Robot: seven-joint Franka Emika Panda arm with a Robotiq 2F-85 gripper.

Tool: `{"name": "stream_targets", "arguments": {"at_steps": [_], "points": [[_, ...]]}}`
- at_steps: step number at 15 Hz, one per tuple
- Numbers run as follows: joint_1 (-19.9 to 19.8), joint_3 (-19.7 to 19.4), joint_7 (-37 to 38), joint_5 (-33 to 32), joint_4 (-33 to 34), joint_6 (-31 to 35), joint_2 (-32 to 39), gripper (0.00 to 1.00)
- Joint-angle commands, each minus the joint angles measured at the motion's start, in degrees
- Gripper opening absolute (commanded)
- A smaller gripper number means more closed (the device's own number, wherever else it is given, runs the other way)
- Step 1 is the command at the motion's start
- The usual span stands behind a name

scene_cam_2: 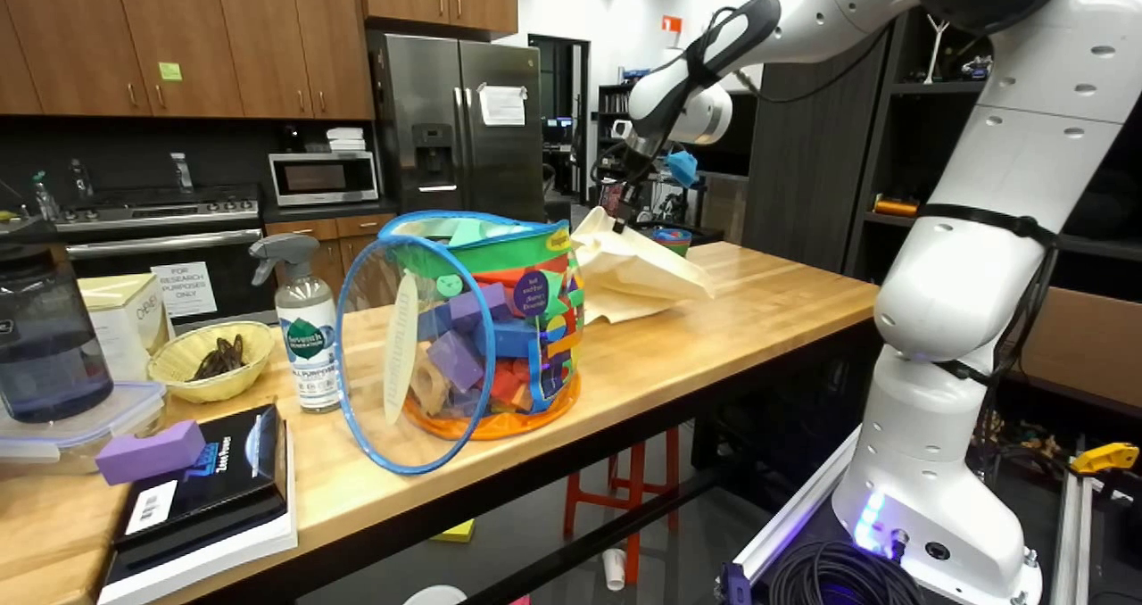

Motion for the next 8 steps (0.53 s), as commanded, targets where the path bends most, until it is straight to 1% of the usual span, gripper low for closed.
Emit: {"name": "stream_targets", "arguments": {"at_steps": [1, 5, 8], "points": [[0.61, 0.56, 0.58, 1.00, 3.65, -1.43, 2.04, 0.01], [0.07, 0.88, 0.59, 0.71, 6.95, -1.71, 4.61, 0.01], [-1.13, 0.27, 0.39, 1.32, 9.05, -1.93, 6.50, 0.01]]}}
